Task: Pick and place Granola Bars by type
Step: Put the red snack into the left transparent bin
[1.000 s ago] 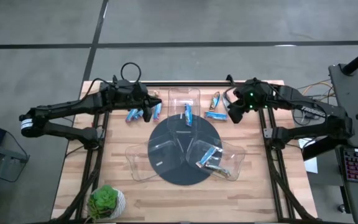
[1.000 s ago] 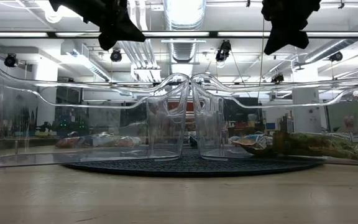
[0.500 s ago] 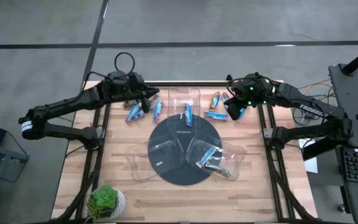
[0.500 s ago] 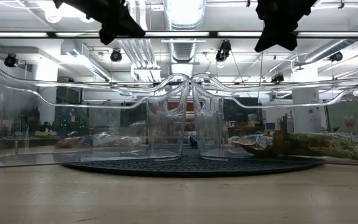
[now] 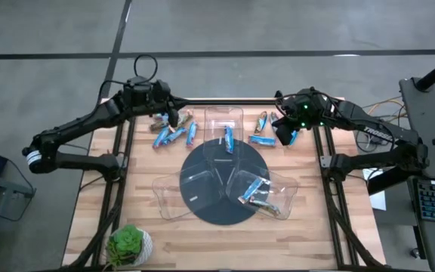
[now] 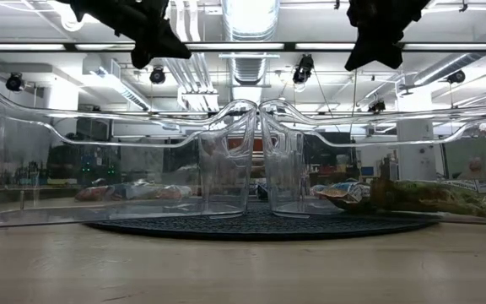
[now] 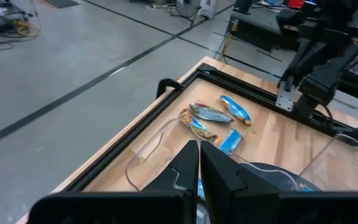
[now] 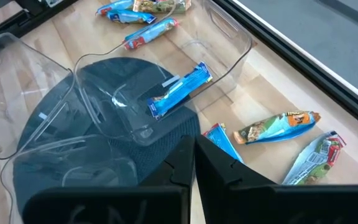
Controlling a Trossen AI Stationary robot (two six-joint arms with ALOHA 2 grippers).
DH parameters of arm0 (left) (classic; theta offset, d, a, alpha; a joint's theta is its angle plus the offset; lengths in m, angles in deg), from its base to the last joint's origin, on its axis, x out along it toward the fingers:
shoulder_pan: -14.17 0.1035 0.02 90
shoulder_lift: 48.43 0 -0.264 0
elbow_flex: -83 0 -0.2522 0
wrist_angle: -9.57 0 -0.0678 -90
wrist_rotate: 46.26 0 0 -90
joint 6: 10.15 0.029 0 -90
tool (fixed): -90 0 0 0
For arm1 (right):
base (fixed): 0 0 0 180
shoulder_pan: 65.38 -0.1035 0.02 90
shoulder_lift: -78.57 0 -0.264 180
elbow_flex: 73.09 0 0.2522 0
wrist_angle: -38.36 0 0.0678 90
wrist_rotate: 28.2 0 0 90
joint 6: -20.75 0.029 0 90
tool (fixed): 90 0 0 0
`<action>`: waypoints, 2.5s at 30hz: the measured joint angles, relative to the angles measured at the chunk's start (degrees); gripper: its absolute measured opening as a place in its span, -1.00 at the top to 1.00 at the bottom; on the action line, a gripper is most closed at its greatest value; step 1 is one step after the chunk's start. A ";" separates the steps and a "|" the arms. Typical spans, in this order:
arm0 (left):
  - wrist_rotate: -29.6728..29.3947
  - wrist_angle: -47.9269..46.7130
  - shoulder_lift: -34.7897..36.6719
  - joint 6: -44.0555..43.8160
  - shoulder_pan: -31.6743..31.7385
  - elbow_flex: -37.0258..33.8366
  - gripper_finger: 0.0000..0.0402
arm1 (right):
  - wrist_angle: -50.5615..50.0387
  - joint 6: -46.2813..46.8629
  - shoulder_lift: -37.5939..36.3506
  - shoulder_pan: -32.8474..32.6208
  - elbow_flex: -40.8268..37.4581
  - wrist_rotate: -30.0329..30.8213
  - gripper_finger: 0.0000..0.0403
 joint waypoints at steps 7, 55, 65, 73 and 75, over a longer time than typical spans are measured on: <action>2.39 -0.94 -1.36 1.24 1.79 0.02 1.00 | 0.33 0.48 0.00 -0.02 0.00 0.00 0.96; 2.17 -0.39 -3.09 -0.57 2.07 0.31 1.00 | 0.35 2.81 0.02 -0.02 -0.55 -0.90 0.96; 2.14 -0.39 -3.09 -0.57 2.07 0.42 1.00 | 0.36 3.20 0.02 -0.02 -0.55 -0.90 0.96; 0.14 -1.64 -4.26 -4.14 2.02 1.38 0.97 | 0.34 3.23 0.02 -0.04 -0.55 -0.90 0.96; 0.07 -2.90 -5.02 -4.17 2.02 3.06 0.91 | 0.33 3.23 0.02 -0.04 -0.55 -0.90 0.96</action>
